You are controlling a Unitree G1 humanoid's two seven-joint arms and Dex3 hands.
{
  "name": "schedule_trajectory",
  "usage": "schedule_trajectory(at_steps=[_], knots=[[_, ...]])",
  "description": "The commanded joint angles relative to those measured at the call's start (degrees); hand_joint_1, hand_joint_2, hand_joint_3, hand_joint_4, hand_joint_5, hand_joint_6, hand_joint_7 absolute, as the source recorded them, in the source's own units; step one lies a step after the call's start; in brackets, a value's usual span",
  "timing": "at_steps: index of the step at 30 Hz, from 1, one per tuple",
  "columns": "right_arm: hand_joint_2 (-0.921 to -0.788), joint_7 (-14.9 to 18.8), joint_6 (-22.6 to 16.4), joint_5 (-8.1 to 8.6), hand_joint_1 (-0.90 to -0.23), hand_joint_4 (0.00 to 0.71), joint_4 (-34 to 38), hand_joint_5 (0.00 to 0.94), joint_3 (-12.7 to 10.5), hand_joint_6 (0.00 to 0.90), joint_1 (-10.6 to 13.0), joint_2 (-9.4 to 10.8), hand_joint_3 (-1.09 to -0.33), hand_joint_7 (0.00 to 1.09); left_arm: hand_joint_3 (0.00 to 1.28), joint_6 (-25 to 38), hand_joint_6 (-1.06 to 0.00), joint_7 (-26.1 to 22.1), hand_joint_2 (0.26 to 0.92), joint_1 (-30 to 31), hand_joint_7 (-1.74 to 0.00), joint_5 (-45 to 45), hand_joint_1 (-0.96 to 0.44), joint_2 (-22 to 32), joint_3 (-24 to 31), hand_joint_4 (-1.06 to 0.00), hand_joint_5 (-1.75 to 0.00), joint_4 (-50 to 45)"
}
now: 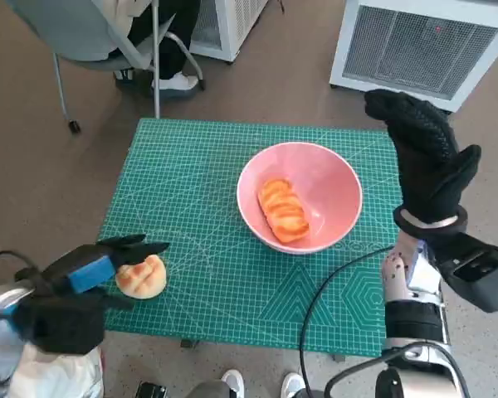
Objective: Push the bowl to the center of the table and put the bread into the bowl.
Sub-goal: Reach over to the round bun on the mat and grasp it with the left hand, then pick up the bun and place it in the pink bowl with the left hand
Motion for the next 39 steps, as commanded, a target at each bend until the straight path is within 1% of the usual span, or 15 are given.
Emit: schedule_trajectory(at_steps=[1,6,9,14,15,16,17,18,19,20,22,26,31,34,39], knots=[[-0.921,0.9,0.8,0.60,-0.594,0.351,0.0,0.002,-0.3,0.337,0.6,-0.5,-0.747,0.13,0.00,-3.1,-0.36,2.7,0.785,-3.3,0.00,2.4,-0.14,-1.3,-2.6,-0.25,-0.01,5.8],[-0.921,1.4,1.1,0.80,-0.595,0.352,0.1,0.002,-0.5,0.338,0.5,-0.6,-0.747,0.13,0.01,-4.2,-0.38,5.4,0.794,-5.7,-0.01,5.1,-0.14,-2.2,-5.0,-0.30,-0.02,11.1],[-0.921,1.5,1.2,0.84,-0.596,0.352,0.0,0.002,-0.6,0.339,0.5,-0.5,-0.746,0.13,0.01,-3.4,-0.41,7.1,0.811,-6.5,-0.02,6.8,-0.12,-2.6,-6.0,-0.35,-0.03,12.8],[-0.921,1.6,1.1,0.78,-0.599,0.353,0.1,0.002,-0.8,0.340,0.6,-0.5,-0.743,0.12,0.02,-2.5,-0.58,9.3,0.872,-7.0,-0.06,8.4,-0.06,-2.8,-6.6,-0.56,-0.06,14.1],[-0.921,1.5,1.1,0.73,-0.599,0.353,0.1,0.002,-0.8,0.341,0.6,-0.5,-0.742,0.12,0.02,-2.8,-0.62,10.0,0.886,-7.2,-0.08,8.5,-0.04,-2.9,-6.5,-0.61,-0.07,14.4],[-0.921,1.5,1.1,0.69,-0.598,0.353,0.2,0.002,-0.8,0.341,0.6,-0.5,-0.742,0.12,0.04,-3.5,-0.62,10.8,0.893,-7.3,-0.29,8.5,-0.03,-2.9,-6.4,-0.62,-0.31,14.6],[-0.921,1.5,1.1,0.66,-0.598,0.353,0.2,0.002,-0.9,0.341,0.6,-0.5,-0.742,0.12,0.08,-4.0,-0.60,11.4,0.903,-7.5,-0.60,8.5,-0.02,-2.8,-6.3,-0.59,-0.69,14.8],[-0.921,1.5,1.1,0.63,-0.597,0.353,0.2,0.002,-0.9,0.341,0.6,-0.5,-0.742,0.12,0.10,-4.4,-0.60,11.8,0.909,-7.6,-0.78,8.4,-0.01,-2.8,-6.4,-0.58,-0.95,15.0],[-0.921,1.4,1.1,0.60,-0.597,0.353,0.2,0.002,-0.9,0.341,0.6,-0.4,-0.742,0.12,0.11,-4.9,-0.60,12.2,0.911,-7.7,-0.84,8.2,-0.01,-2.6,-6.2,-0.58,-1.04,15.0],[-0.921,1.3,1.0,0.50,-0.597,0.353,0.2,0.001,-0.9,0.342,0.7,-0.4,-0.742,0.12,0.10,-5.9,-0.64,12.4,0.915,-7.8,-0.88,7.4,-0.01,-2.4,-5.8,-0.58,-1.17,14.6],[-0.921,1.2,0.9,0.36,-0.596,0.353,0.1,0.001,-0.8,0.342,0.7,-0.3,-0.742,0.12,0.10,-7.2,-0.70,12.7,0.916,-8.0,-0.90,6.4,0.00,-2.1,-5.4,-0.56,-1.34,14.3],[-0.921,0.9,0.6,0.02,-0.596,0.353,0.0,0.001,-0.9,0.343,0.8,-0.3,-0.742,0.12,0.09,-9.6,-0.73,12.0,0.919,-9.5,-0.92,3.5,0.00,-1.7,-3.8,-0.56,-1.40,13.1],[-0.921,0.7,0.4,-0.20,-0.596,0.353,0.4,0.001,-1.0,0.344,0.8,-0.2,-0.741,0.12,0.08,-11.0,-0.71,11.6,0.919,-11.8,-1.02,0.9,0.00,-1.6,-2.1,-0.59,-1.32,11.2],[-0.921,0.7,0.2,-0.23,-0.597,0.353,0.8,0.001,-1.1,0.344,0.6,-0.3,-0.742,0.11,0.08,-10.3,-0.70,11.3,0.919,-14.0,-1.09,-0.8,0.00,-2.1,-0.9,-0.60,-1.26,8.6],[-0.921,0.5,-0.2,-0.44,-0.598,0.353,1.4,0.001,-1.2,0.345,0.2,-0.3,-0.742,0.11,0.06,-8.8,-0.71,11.9,0.920,-18.5,-1.11,-2.0,0.00,-3.4,0.1,-0.63,-1.20,5.6]])
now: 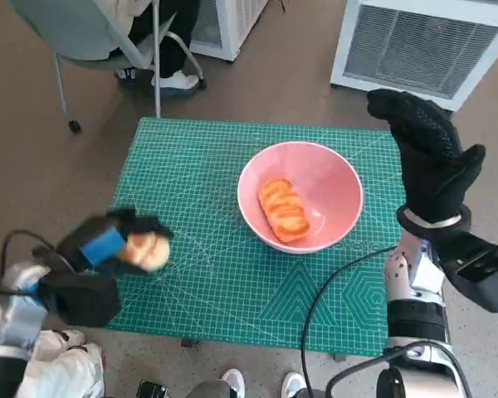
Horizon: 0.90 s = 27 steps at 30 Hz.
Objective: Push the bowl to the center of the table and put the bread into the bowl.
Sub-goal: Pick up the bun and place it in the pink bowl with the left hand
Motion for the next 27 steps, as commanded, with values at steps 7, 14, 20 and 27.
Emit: schedule_trajectory(at_steps=[7,14,20,27], knots=[[-0.921,-0.8,-0.4,-0.72,-0.597,0.354,1.9,0.001,-0.3,0.347,-0.3,-0.1,-0.741,0.11,0.05,2.1,-0.71,1.9,0.920,-14.3,-1.12,-1.6,0.00,-5.2,-0.2,-0.64,-1.17,-2.8],[-0.921,-1.1,-0.5,-0.91,-0.591,0.355,1.9,0.001,0.0,0.349,-0.5,0.0,-0.743,0.11,0.04,1.0,-0.71,3.6,0.920,-24.2,-1.12,1.3,0.00,-11.3,-4.5,-0.66,-1.17,1.5],[-0.921,-1.8,-0.6,-1.49,-0.589,0.356,1.6,0.001,0.3,0.351,-0.5,0.4,-0.745,0.11,0.04,-0.2,-0.71,4.3,0.920,-32.7,-1.10,4.5,0.00,-16.3,-9.1,-0.68,-1.16,10.0],[-0.921,-2.4,-0.9,-1.98,-0.593,0.356,0.8,0.001,0.5,0.351,0.0,0.6,-0.747,0.10,0.07,-3.4,-0.65,5.0,0.920,-42.1,-1.19,6.6,0.00,-22.8,-13.4,-0.65,-1.16,25.6]])
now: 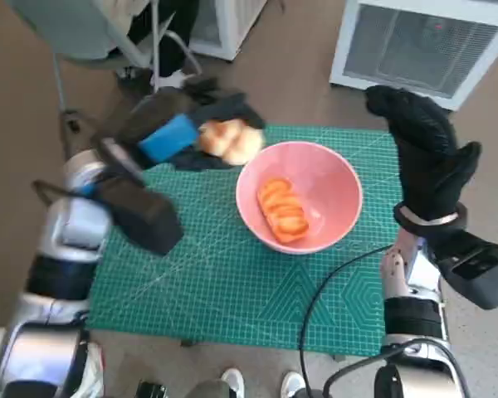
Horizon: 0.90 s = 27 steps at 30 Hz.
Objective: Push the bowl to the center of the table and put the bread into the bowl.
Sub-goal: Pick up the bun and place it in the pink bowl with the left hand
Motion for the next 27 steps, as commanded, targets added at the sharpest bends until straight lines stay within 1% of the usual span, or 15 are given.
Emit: schedule_trajectory(at_steps=[1,6,12,17,22,26,27], knots=[[-0.921,-0.7,0.1,-0.47,-0.594,0.356,-0.2,0.001,0.2,0.351,1.2,0.2,-0.747,0.10,0.07,-2.5,-0.64,1.0,0.920,-6.0,-1.19,1.5,0.00,-3.9,-2.5,-0.66,-1.16,9.7],[-0.921,-0.7,0.0,-0.53,-0.596,0.355,-0.2,0.001,0.1,0.351,1.2,0.1,-0.749,0.10,0.08,-3.8,-0.62,2.7,0.920,-10.8,-1.22,2.4,0.00,-8.5,-4.1,-0.66,-1.15,18.9],[-0.921,-0.9,0.1,-0.64,-0.597,0.356,-0.5,0.001,0.0,0.351,1.3,0.0,-0.749,0.10,0.09,-4.7,-0.59,5.4,0.920,-14.7,-1.25,3.9,0.00,-13.3,-5.9,-0.66,-1.15,27.2],[-0.921,-1.1,0.1,-0.78,-0.596,0.356,-0.8,0.000,0.0,0.351,1.6,0.0,-0.750,0.10,0.10,-4.4,-0.58,7.2,0.920,-16.6,-1.26,5.4,0.00,-15.9,-7.2,-0.66,-1.16,32.0],[-0.921,-1.2,0.4,-0.57,-0.596,0.357,-1.7,0.001,0.0,0.352,2.0,-0.1,-0.750,0.10,0.11,-3.6,-0.57,8.4,0.920,-17.6,-1.27,6.8,0.00,-17.7,-8.7,-0.66,-1.16,36.0],[-0.921,-1.5,0.5,-0.54,-0.595,0.357,-1.9,0.001,-0.2,0.352,2.2,-0.3,-0.750,0.10,0.13,-3.0,-0.55,8.2,0.920,-17.7,-1.29,7.5,0.00,-18.8,-9.5,-0.62,-1.20,38.1],[-0.921,-1.5,0.5,-0.57,-0.595,0.357,-2.0,0.001,-0.2,0.352,2.2,-0.4,-0.750,0.10,0.15,-2.8,-0.54,8.0,0.920,-17.7,-1.31,7.6,0.00,-19.0,-9.6,-0.59,-1.22,38.4]])
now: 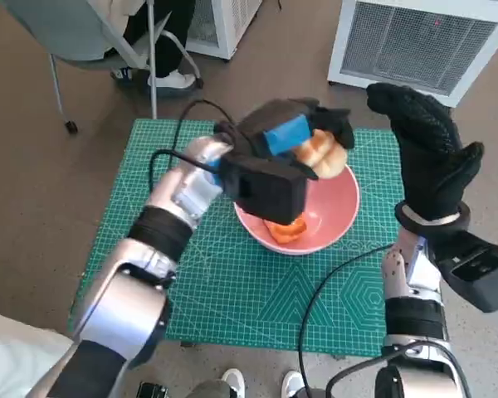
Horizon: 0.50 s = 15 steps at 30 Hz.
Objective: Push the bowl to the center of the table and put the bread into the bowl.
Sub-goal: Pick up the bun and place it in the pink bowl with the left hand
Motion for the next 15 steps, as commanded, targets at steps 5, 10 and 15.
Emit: schedule_trajectory(at_steps=[5,10,15], knots=[[-0.921,-1.3,0.5,-0.38,-0.596,0.357,-0.6,0.001,-0.2,0.351,1.9,-0.6,-0.750,0.10,0.25,3.4,-0.44,-1.4,0.921,-1.4,-1.42,1.9,0.00,-2.0,-2.2,-0.47,-1.33,3.6],[-0.921,-2.0,0.4,-1.03,-0.605,0.357,-1.0,0.001,-0.2,0.345,2.1,-0.8,-0.748,0.10,0.27,5.8,-0.29,-4.3,0.918,-1.3,-1.20,1.9,-0.19,-2.6,-2.5,-0.36,-0.68,4.0],[-0.921,-2.6,0.4,-1.32,-0.613,0.357,-1.6,0.001,0.0,0.342,2.2,-1.3,-0.747,0.10,0.13,7.5,-0.23,-7.2,0.921,-0.9,-0.41,1.6,-0.27,-2.2,-2.6,-0.22,-0.12,3.5]])
